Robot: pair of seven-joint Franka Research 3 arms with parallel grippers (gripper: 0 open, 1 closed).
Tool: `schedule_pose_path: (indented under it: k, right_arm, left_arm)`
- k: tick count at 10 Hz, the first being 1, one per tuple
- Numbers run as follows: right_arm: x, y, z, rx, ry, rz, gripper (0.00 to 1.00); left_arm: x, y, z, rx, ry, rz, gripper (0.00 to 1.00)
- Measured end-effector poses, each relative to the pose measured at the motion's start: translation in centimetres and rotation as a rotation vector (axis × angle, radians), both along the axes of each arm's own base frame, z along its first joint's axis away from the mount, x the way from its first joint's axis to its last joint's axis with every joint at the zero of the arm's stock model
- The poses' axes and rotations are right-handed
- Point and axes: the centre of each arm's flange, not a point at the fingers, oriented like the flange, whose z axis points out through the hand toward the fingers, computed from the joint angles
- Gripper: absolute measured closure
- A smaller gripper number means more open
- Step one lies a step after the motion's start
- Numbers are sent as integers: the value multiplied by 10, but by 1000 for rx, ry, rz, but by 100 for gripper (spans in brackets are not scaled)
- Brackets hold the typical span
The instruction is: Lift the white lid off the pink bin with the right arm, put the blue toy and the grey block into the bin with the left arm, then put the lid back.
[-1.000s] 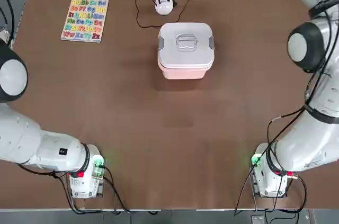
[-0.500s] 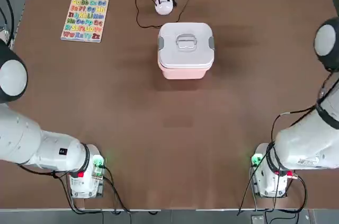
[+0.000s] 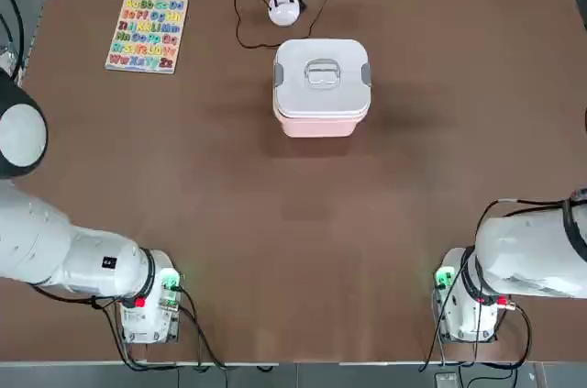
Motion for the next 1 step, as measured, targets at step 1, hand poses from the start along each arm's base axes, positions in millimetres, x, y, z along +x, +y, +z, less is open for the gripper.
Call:
schedule_pose_path:
  k: [1]
  right_arm:
    - [-2,5,1,-2,0,2,0]
  left_arm:
    - [0,0,0,0,1,0,0]
